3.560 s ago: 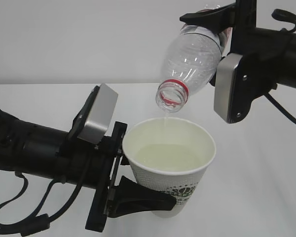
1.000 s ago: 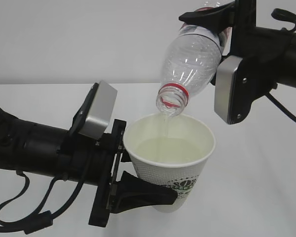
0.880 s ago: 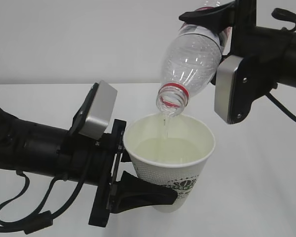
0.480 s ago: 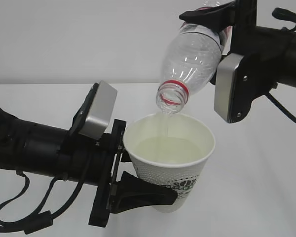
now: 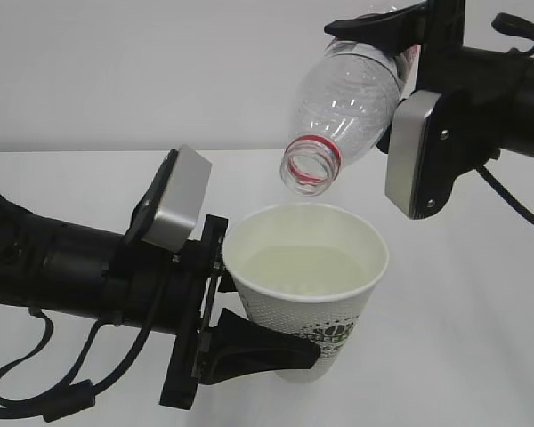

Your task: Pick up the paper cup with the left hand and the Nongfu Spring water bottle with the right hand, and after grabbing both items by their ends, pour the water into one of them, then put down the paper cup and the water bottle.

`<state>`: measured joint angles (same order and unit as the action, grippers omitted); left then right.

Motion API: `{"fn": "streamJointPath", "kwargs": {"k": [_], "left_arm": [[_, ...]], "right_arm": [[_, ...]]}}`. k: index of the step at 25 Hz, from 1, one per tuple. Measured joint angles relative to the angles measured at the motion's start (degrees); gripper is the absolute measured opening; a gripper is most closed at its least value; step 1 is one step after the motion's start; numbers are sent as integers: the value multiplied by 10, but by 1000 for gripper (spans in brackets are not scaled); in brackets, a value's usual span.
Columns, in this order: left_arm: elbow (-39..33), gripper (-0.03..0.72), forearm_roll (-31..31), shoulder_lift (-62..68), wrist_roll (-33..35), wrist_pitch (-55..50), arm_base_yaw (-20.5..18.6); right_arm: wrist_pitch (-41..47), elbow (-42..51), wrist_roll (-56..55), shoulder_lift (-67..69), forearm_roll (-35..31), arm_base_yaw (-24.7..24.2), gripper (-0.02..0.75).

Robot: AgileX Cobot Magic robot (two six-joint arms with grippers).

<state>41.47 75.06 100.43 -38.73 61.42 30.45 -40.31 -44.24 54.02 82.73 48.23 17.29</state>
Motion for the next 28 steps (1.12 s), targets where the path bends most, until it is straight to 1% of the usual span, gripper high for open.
{"fn": "streamJointPath", "kwargs": {"k": [16,28], "left_arm": [[0,471,0,0,0,0,0],[0,470,0,0,0,0,0]], "right_arm": [[-1,0,-50,0,-1,0,491],[-1,0,-127,0,-2,0,491]]}}
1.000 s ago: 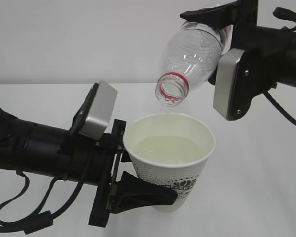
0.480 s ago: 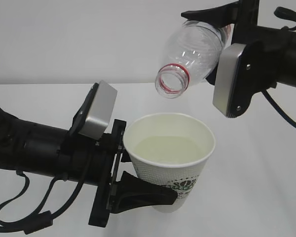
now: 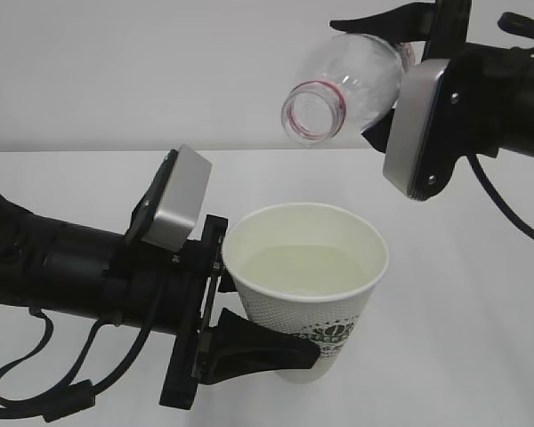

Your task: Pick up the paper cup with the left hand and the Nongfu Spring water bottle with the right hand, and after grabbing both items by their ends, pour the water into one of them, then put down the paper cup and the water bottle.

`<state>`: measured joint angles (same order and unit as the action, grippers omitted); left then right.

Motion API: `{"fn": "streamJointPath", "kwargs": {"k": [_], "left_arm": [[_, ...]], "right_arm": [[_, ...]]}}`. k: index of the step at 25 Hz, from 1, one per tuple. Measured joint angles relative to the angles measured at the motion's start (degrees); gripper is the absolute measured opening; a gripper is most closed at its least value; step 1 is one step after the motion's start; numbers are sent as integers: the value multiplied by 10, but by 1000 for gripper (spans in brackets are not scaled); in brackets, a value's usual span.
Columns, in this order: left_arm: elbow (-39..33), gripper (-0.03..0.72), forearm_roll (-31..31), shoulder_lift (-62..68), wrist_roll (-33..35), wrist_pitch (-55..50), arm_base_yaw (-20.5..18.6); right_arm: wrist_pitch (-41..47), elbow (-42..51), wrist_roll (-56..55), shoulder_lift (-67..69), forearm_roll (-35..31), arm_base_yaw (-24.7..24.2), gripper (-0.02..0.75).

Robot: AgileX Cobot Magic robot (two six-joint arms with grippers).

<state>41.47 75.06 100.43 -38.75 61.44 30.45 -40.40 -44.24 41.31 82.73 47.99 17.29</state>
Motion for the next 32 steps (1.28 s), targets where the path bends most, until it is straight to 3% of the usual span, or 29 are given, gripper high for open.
{"fn": "streamJointPath", "kwargs": {"k": [32], "left_arm": [[0,462,0,0,0,12,0]], "right_arm": [[0,0,-278,0,-26,0,490]]}}
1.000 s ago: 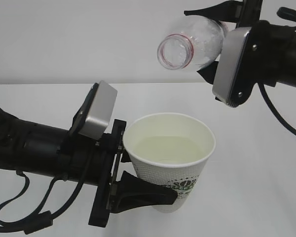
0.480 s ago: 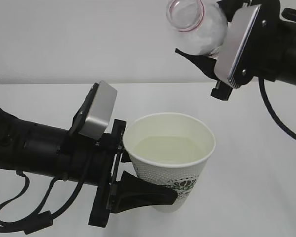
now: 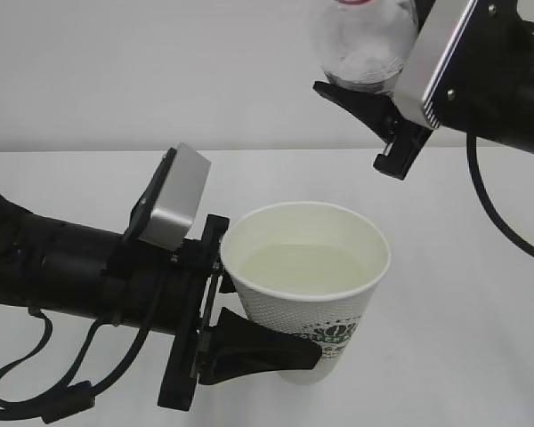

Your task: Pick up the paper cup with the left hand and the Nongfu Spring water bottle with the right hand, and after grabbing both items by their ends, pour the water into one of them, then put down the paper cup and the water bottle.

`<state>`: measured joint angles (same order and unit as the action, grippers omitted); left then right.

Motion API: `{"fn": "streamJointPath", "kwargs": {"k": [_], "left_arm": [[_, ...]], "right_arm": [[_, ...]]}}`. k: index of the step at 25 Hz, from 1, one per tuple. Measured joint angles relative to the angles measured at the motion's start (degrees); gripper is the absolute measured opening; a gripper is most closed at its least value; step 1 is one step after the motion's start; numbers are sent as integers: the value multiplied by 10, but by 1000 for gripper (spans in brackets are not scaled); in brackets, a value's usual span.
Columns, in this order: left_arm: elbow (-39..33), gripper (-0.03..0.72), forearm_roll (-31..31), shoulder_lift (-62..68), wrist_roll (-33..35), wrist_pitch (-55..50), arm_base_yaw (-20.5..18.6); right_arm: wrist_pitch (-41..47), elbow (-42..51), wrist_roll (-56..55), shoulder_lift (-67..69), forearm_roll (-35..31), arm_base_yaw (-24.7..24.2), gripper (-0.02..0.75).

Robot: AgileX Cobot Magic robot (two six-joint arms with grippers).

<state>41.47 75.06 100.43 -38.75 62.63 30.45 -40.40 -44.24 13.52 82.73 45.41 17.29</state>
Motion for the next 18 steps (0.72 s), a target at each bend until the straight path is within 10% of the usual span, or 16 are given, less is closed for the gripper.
{"fn": "streamJointPath", "kwargs": {"k": [18], "left_arm": [[0,461,0,0,0,6,0]], "right_arm": [[0,0,-156,0,0,0,490]]}}
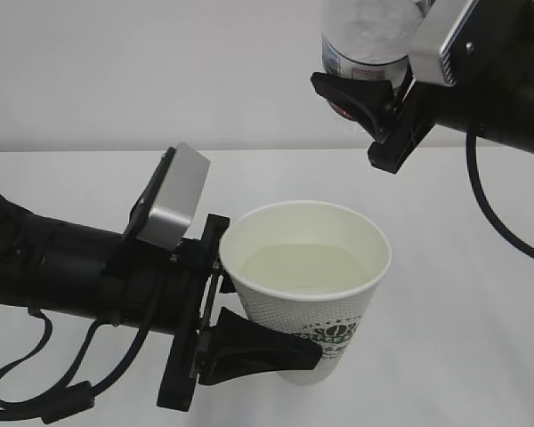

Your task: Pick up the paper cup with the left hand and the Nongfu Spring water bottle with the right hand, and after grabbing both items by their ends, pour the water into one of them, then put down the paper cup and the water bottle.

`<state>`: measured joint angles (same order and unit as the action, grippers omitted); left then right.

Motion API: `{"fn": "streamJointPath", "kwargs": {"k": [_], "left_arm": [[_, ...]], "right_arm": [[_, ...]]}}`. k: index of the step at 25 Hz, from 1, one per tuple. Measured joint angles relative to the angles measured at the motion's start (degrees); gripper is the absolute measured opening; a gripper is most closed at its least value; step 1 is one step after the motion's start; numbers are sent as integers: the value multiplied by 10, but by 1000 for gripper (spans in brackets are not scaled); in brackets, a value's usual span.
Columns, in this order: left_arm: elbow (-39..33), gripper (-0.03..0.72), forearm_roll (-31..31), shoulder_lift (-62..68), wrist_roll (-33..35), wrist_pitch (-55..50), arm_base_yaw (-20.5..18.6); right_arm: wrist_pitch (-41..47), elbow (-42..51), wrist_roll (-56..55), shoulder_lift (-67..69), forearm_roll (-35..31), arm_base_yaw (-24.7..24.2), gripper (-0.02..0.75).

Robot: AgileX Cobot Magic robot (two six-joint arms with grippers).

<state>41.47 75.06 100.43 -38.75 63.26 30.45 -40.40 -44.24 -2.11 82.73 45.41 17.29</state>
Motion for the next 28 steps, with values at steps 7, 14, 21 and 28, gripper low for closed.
{"fn": "streamJointPath", "kwargs": {"k": [7,14,21,28], "left_arm": [[0,461,0,0,0,0,0],[0,459,0,0,0,0,0],[0,459,0,0,0,0,0],[0,459,0,0,0,0,0]], "right_arm": [[0,0,-31,0,-1,0,490],[0,0,-58,0,-1,0,490],[0,0,-101,0,-1,0,490],[0,0,-147,0,-1,0,490]]}}
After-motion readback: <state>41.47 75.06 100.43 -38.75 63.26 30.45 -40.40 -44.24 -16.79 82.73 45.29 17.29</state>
